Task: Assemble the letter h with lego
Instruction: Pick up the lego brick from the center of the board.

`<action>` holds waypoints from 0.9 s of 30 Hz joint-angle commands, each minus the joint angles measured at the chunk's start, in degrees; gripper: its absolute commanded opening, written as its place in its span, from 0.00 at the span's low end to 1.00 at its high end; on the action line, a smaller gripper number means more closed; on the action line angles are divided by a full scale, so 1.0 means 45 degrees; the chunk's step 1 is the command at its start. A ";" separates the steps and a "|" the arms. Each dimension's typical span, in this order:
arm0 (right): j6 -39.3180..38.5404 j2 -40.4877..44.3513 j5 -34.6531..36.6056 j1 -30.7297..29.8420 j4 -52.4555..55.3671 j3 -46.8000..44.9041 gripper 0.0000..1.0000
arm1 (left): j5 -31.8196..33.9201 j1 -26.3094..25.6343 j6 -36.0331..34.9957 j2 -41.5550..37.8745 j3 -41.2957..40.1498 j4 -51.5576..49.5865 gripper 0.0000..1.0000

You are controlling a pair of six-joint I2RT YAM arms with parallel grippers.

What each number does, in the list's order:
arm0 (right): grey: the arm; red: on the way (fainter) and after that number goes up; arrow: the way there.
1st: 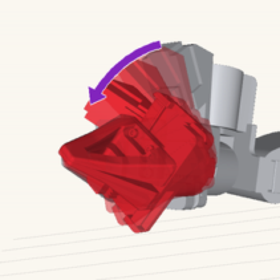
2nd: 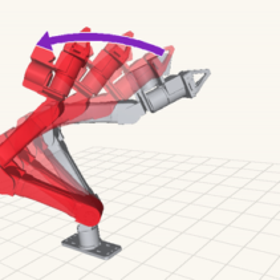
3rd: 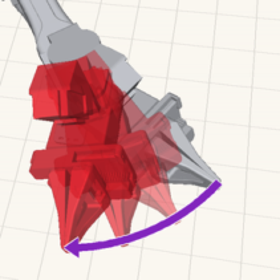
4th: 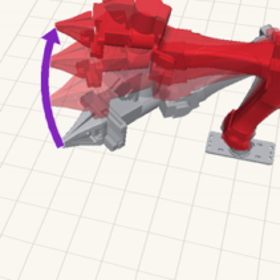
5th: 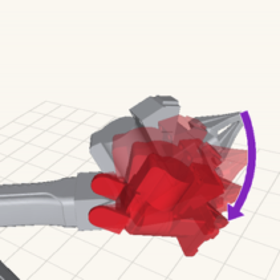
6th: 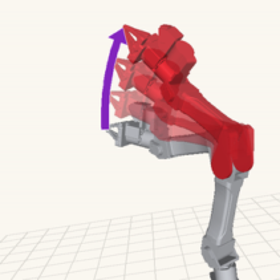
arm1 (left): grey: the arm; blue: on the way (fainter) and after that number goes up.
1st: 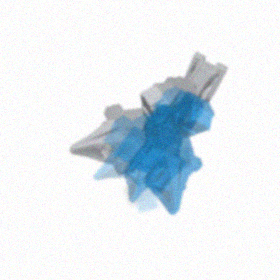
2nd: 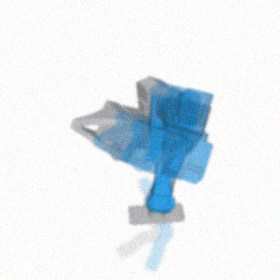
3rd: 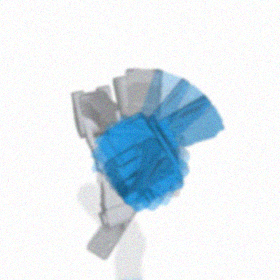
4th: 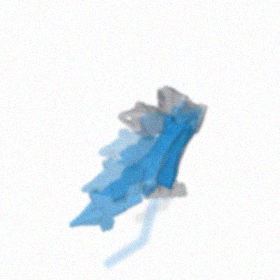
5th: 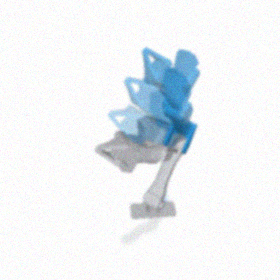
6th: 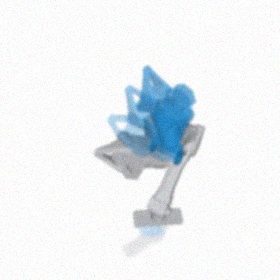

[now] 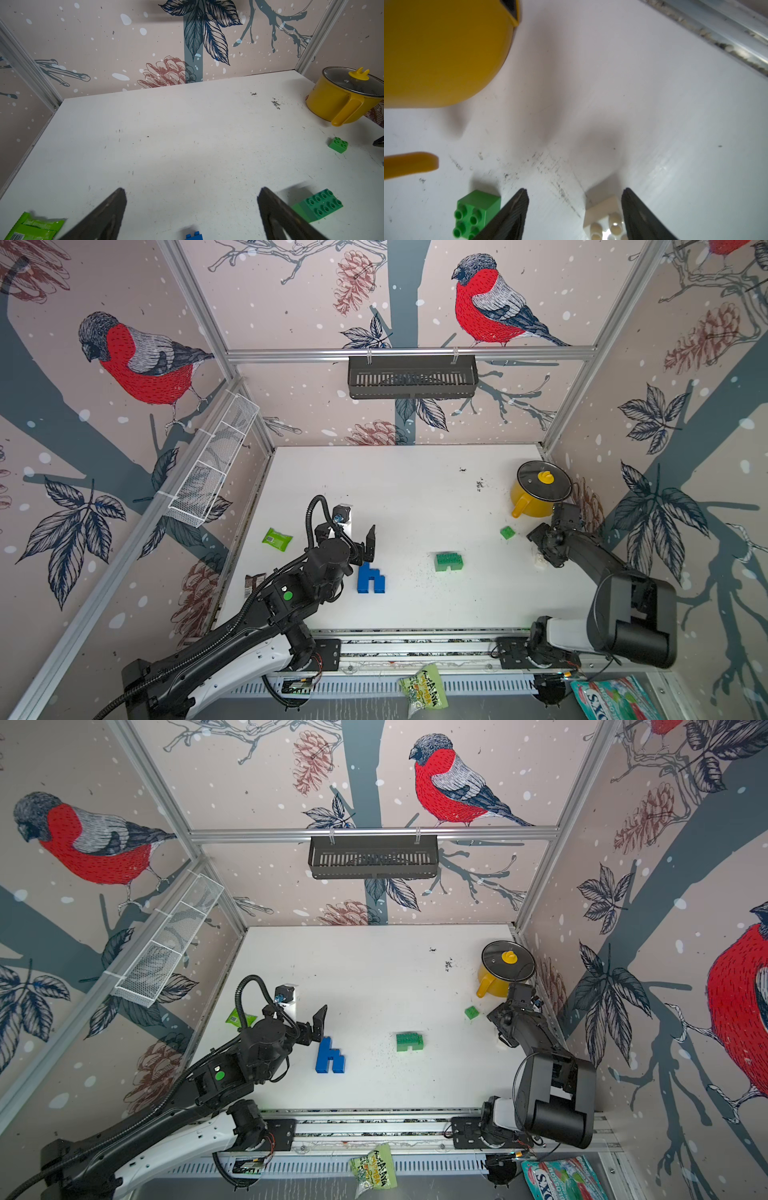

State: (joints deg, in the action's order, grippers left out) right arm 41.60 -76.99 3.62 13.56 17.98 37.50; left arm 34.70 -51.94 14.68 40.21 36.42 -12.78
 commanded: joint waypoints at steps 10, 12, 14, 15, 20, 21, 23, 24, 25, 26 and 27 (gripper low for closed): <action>0.0175 0.0809 0.0263 0.0044 0.0551 -0.0597 0.70 | 0.0500 0.0010 0.0260 0.0317 0.0367 -0.0048 0.99; 0.0149 0.0892 0.0359 0.0022 0.0764 -0.0598 0.70 | 0.0647 0.0001 0.0176 0.0190 0.0378 -0.0025 0.98; 0.0054 0.1055 0.0445 0.0011 0.0827 -0.0617 0.69 | 0.0752 0.0011 0.0081 0.0111 0.0373 0.0017 0.98; 0.0043 0.1093 0.0572 0.0012 0.0911 -0.0618 0.69 | 0.0789 0.0001 0.0043 0.0091 0.0364 0.0033 0.98; -0.0260 0.0834 0.0855 -0.0006 0.1068 -0.0578 0.68 | 0.0856 0.0005 0.0055 0.0002 0.0396 -0.0027 0.98; -0.0352 0.0716 0.0802 -0.0006 0.1044 -0.0562 0.68 | 0.0845 0.0010 0.0069 -0.0009 0.0419 -0.0032 0.98; -0.0368 0.0535 0.0781 -0.0024 0.1051 -0.0539 0.67 | 0.0862 0.0005 0.0065 -0.0020 0.0424 -0.0030 0.98; -0.0382 0.0479 0.0740 -0.0075 0.1016 -0.0539 0.67 | 0.0880 0.0002 0.0072 -0.0013 0.0435 -0.0066 0.98; -0.0394 0.0481 0.0739 -0.0140 0.1005 -0.0545 0.67 | 0.0862 0.0005 0.0093 -0.0018 0.0449 -0.0089 0.98; -0.0417 0.0455 0.0779 -0.0243 0.0986 -0.0540 0.67 | 0.0881 0.0000 0.0097 -0.0040 0.0443 -0.0109 0.98; -0.0434 0.0458 0.0871 -0.0356 0.1004 -0.0519 0.67 | 0.0880 0.0001 0.0086 -0.0053 0.0456 -0.0119 0.99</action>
State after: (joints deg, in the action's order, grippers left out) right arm 40.47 -74.74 6.33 12.80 21.21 34.81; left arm 37.58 -51.94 15.05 40.18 37.89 -13.80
